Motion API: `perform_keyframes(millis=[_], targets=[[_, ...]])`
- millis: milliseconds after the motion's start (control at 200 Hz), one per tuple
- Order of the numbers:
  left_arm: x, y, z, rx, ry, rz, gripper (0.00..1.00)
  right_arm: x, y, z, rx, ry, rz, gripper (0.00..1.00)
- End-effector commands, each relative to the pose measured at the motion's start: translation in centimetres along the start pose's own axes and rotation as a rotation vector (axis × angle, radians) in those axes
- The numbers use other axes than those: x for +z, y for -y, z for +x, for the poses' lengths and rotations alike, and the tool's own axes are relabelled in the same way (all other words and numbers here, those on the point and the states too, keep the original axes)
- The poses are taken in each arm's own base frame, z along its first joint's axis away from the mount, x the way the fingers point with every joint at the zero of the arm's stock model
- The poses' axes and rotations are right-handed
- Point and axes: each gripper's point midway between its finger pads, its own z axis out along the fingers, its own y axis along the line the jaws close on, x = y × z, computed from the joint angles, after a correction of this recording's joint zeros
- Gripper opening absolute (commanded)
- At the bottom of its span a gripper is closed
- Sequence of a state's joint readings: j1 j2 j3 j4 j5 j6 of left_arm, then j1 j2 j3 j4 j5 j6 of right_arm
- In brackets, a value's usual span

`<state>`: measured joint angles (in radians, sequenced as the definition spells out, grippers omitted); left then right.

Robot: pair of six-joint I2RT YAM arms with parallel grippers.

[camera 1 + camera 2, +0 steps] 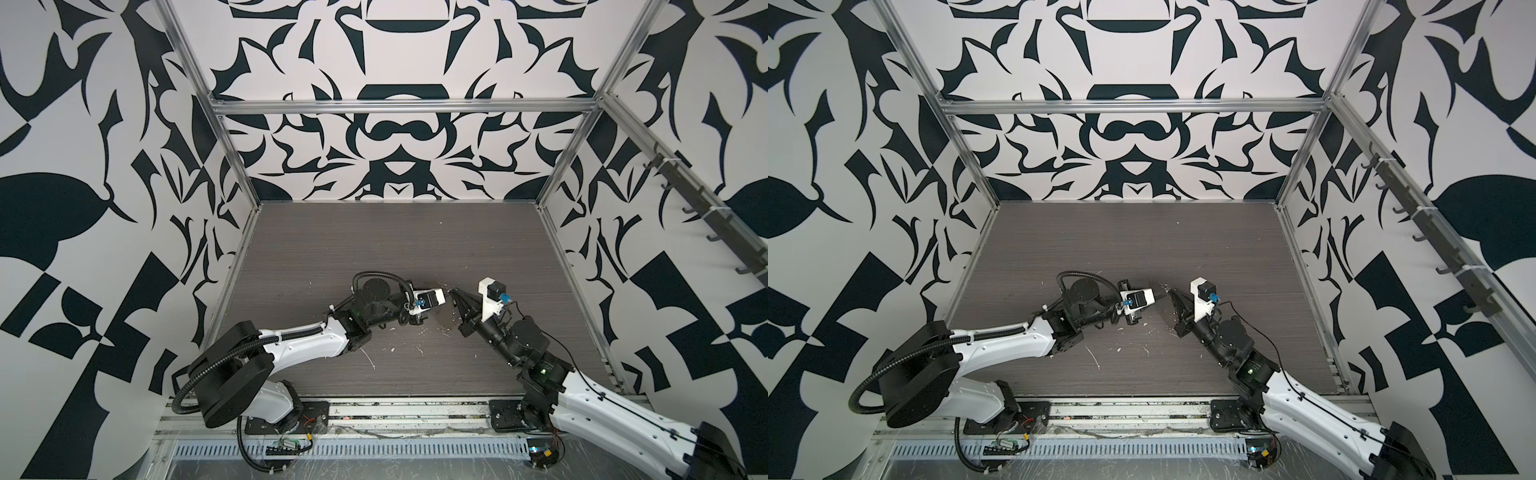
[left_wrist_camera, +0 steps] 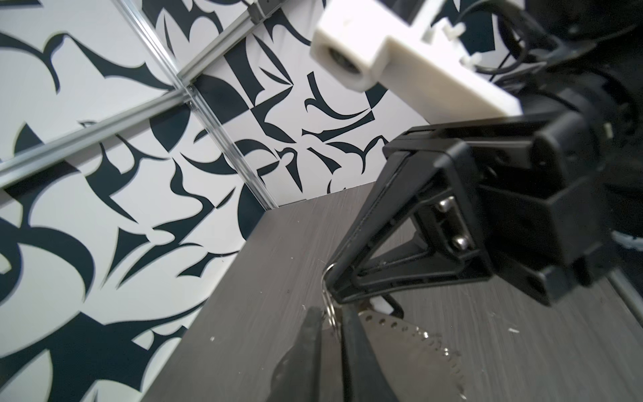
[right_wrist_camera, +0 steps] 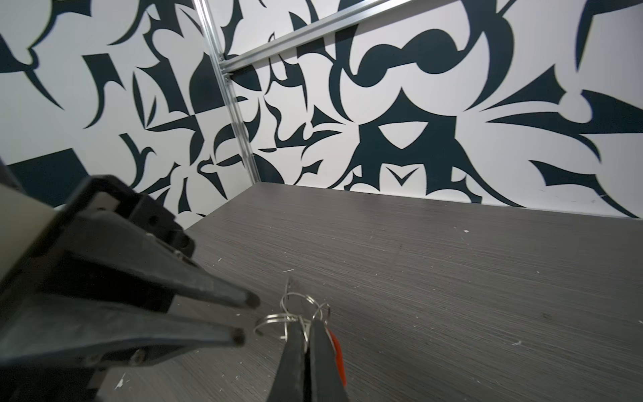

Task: Attach keys to a key ring
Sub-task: Insert the key into the keyring.

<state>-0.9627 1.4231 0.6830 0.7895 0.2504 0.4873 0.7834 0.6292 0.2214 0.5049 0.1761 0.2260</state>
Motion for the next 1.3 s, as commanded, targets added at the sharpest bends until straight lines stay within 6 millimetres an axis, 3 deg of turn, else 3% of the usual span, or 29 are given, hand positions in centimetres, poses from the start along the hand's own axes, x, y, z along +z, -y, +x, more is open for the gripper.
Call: perform_keyframes(millis=[0,210,520,1295], targets=[[0.0,-0.7,-2.4,0.034,0.069,-0.006,0.27,-0.2,0.9,-1.2,-0.011,0.043,0.049,0.0],[0.7,-0.8,-1.5,0.003,-0.027,0.052,0.29,-0.4,1.1,-1.4,-0.027,0.046,0.063,0.0],[2.5,-0.4,1.7,-0.031,-0.256,0.151,0.29,-0.3,1.7,-1.1,-0.039,0.04,0.094,0.0],[3.4,0.0,2.5,-0.059,-0.298,0.194,0.26,-0.3,1.2,-0.9,-0.044,0.042,0.064,0.0]])
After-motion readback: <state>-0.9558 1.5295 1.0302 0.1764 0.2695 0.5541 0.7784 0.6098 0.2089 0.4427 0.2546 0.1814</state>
